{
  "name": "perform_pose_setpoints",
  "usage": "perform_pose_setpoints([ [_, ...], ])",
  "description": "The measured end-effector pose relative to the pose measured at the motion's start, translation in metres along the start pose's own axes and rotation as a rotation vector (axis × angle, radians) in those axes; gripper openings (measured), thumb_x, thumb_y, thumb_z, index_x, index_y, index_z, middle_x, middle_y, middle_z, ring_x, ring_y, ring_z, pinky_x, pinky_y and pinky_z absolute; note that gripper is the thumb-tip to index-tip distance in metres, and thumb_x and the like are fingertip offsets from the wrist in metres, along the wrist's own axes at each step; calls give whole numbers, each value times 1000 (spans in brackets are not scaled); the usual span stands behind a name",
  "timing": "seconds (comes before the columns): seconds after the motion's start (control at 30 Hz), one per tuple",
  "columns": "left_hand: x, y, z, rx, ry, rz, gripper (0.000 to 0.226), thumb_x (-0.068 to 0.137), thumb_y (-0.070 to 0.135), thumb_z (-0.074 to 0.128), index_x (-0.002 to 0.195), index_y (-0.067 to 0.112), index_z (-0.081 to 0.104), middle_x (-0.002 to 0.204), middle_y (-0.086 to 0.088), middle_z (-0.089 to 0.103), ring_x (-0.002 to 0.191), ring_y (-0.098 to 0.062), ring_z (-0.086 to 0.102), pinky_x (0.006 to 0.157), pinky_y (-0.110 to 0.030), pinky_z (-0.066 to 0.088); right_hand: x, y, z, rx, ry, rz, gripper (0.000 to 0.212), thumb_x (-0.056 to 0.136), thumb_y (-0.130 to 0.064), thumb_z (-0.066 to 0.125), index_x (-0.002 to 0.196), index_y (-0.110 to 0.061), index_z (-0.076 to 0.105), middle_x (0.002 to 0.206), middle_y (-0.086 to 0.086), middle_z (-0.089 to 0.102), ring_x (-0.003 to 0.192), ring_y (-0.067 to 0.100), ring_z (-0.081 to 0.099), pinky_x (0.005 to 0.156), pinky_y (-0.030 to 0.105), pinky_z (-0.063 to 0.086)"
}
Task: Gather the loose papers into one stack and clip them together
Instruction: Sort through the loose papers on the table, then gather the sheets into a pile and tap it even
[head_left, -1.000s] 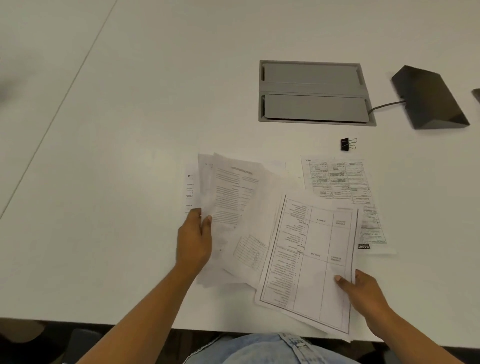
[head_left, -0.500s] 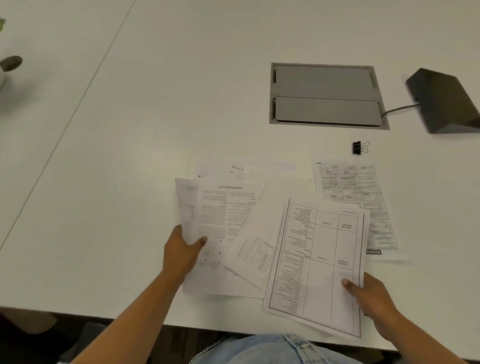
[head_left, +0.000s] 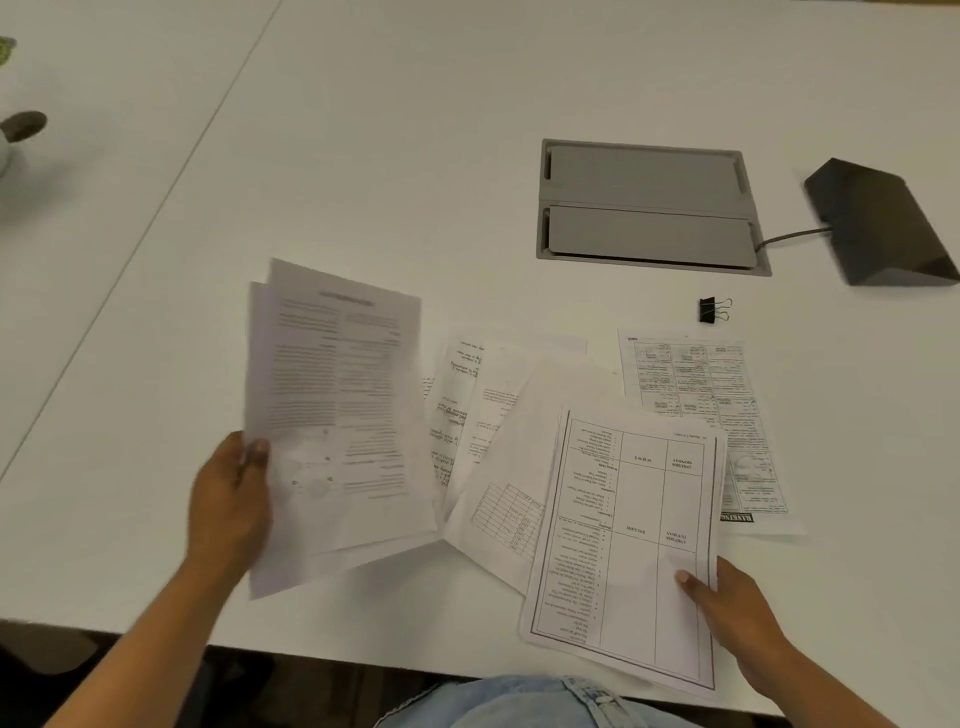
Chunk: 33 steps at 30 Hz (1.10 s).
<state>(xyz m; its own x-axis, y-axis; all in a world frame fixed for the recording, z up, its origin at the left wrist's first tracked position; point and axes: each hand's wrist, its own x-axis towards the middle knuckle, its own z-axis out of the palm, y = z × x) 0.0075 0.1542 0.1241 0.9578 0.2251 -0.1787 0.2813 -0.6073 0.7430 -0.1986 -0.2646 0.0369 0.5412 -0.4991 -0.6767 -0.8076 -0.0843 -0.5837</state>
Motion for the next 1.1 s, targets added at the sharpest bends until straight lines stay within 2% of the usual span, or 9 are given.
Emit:
perform_pose_setpoints([
  [0.1,-3,16,-20,-77,51,-15,17,104,20,40,105,15,57,104,-9,61,90,-31,57,76,-41,46,-2,-1,0,31,12,-22,36,95,-14,58,129,-3,56,127,15,63,102,23,55,92,32,39],
  [0.2,-11,32,-18,-240,21,-58,20,104,23,41,105,21,61,101,-2,65,90,-26,61,74,-33,48,-2,-8,1,84,8,-21,38,95,-16,58,131,-5,55,128,12,63,106,23,55,97,34,40],
  [0.4,-45,64,37,-351,-349,-50,28,103,26,44,99,24,71,94,6,78,84,-12,74,67,-21,56,-8,-39,7,179,-72,-88,35,97,-17,55,131,-17,56,118,-3,66,111,18,59,102,35,42],
  [0.53,-61,72,76,-399,-532,-115,28,102,28,45,108,22,72,107,5,77,99,-18,72,91,-40,56,-12,-61,14,284,-154,-134,27,97,-18,55,121,-25,64,120,0,71,115,19,64,104,43,46],
  [0.67,-68,73,100,-363,-472,-142,24,100,30,51,114,24,70,117,8,72,107,-16,68,98,-45,53,-22,-78,16,412,-295,-150,30,99,-14,51,125,-23,63,117,4,73,109,22,69,93,42,54],
  [0.73,-69,74,104,-284,-380,-72,26,95,32,59,120,28,65,126,9,63,112,-14,62,98,-43,52,-25,-81,14,472,-359,-151,33,99,-12,48,128,-20,61,123,6,70,114,23,66,97,43,51],
  [0.83,-65,76,106,-405,-560,-190,37,91,35,65,128,34,59,126,11,67,115,-16,64,98,-46,53,-25,-76,13,553,-371,-92,37,94,-32,51,130,-26,58,128,5,67,119,23,63,106,43,44],
  [0.93,-66,79,112,-521,-783,-323,33,92,23,66,124,29,65,118,8,73,110,-19,69,97,-49,53,-27,-76,13,570,-299,-15,29,88,-54,45,109,-40,59,113,-4,71,108,16,65,104,38,44],
  [1.1,-78,97,121,-519,-636,-91,28,87,9,71,112,21,72,107,4,77,99,-20,73,85,-44,60,-33,-96,8,440,-181,-286,27,83,-26,67,108,-17,72,107,0,77,104,19,71,93,39,54],
])
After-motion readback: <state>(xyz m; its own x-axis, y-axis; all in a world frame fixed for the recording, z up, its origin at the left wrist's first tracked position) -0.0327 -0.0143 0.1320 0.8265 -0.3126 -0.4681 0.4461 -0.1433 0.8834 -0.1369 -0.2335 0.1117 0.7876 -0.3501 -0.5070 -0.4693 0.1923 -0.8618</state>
